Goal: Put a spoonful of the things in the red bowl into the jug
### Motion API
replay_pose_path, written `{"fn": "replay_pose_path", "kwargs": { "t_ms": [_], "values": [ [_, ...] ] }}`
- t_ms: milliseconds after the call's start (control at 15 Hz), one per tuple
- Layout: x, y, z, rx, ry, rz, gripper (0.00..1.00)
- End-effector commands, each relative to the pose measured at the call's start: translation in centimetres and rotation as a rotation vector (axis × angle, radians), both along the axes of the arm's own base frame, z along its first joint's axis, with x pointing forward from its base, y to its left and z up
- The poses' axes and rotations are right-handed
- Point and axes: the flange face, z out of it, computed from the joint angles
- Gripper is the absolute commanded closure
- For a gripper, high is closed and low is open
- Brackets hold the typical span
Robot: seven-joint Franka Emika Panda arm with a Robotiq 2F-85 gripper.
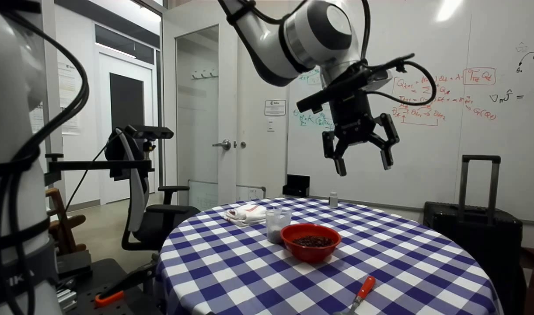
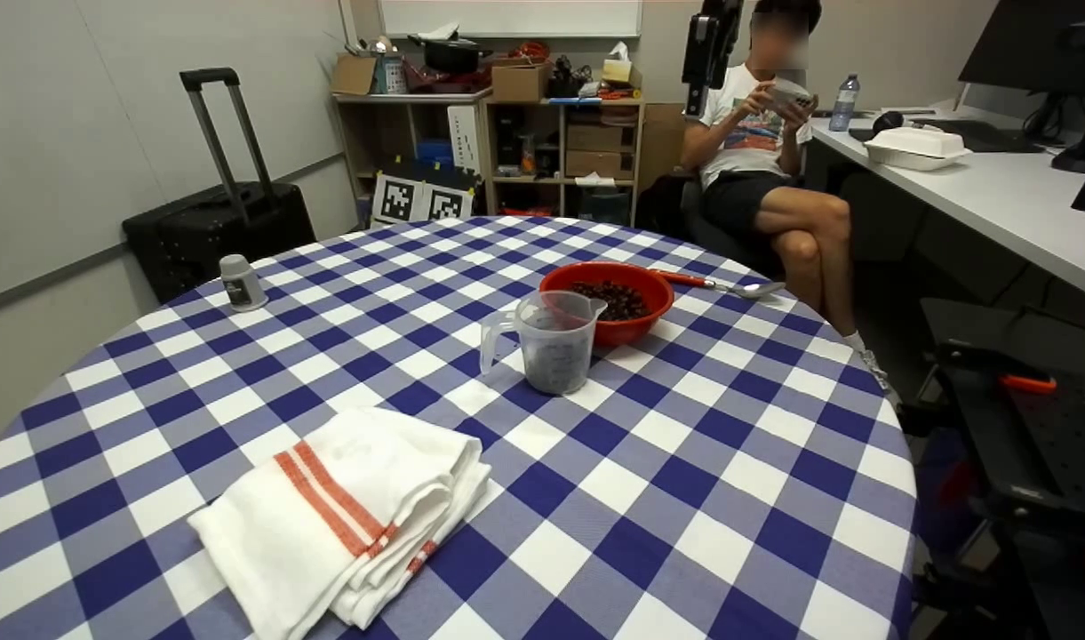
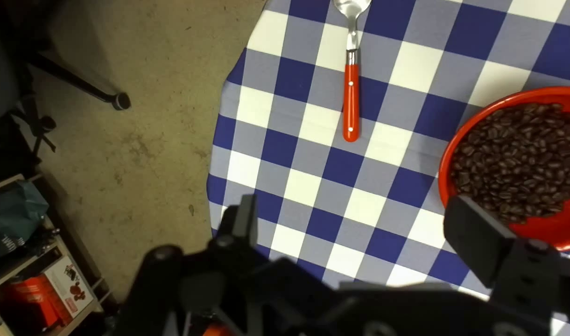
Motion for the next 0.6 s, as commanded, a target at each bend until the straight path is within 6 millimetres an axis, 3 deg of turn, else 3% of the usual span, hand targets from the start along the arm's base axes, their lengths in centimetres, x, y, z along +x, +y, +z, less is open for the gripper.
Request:
{"fn": "replay_pose_path", "kwargs": {
  "t_ms": [0, 267, 533],
  "values": [
    [3.9, -2.8, -3.3, 0.033, 0.060, -0.008, 0.00],
    [5.3, -3.7, -7.0, 0.090, 0.112, -0.010, 0.00],
    [5.3, -3.6, -10.7, 0.084, 0.164, 0.056, 0.00]
  ]
}}
